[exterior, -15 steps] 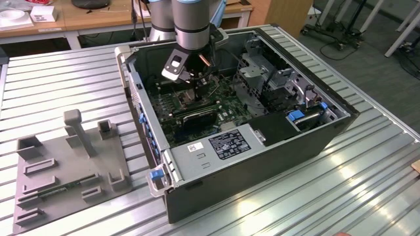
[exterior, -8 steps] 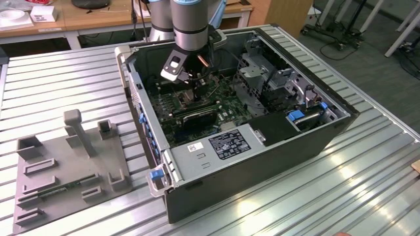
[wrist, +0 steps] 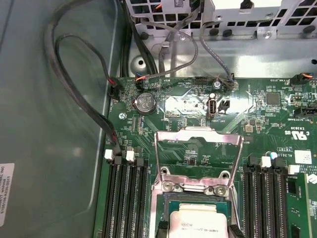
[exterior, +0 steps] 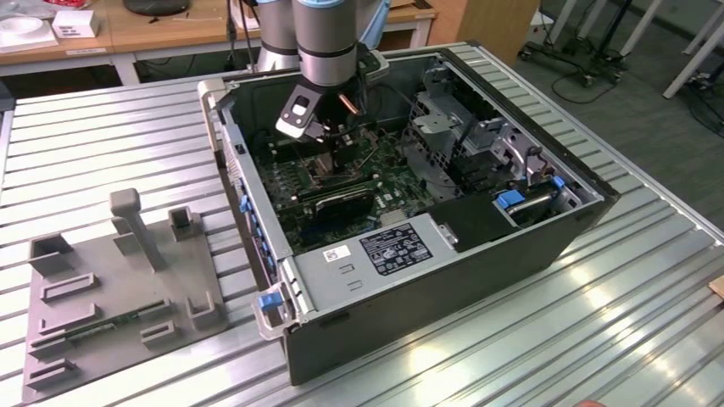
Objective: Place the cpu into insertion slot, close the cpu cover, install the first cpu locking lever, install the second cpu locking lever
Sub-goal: 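Place the cpu into insertion slot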
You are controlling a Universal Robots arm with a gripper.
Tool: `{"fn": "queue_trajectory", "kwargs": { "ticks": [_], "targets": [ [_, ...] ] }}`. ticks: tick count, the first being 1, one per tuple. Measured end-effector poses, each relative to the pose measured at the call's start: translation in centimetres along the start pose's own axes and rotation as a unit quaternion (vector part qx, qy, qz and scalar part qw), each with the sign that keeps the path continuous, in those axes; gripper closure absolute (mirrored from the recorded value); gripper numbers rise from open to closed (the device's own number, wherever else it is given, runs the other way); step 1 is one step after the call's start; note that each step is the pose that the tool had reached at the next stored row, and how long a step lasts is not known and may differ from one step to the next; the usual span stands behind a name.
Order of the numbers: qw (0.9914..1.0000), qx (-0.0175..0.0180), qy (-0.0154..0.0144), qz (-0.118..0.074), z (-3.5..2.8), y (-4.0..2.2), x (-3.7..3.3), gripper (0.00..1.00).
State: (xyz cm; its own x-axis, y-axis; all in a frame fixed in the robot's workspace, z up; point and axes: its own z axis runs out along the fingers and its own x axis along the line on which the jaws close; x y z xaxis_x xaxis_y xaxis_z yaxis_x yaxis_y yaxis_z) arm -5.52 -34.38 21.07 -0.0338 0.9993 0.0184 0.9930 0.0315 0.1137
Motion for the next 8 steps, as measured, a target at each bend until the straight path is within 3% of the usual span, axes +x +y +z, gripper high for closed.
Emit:
{"fn": "queue_trajectory", "kwargs": {
  "ticks": [8],
  "targets": [
    [1.00000,0.0006,-0.0002,0.001,0.38,-0.05,0.01,0.46]
  ]
}}
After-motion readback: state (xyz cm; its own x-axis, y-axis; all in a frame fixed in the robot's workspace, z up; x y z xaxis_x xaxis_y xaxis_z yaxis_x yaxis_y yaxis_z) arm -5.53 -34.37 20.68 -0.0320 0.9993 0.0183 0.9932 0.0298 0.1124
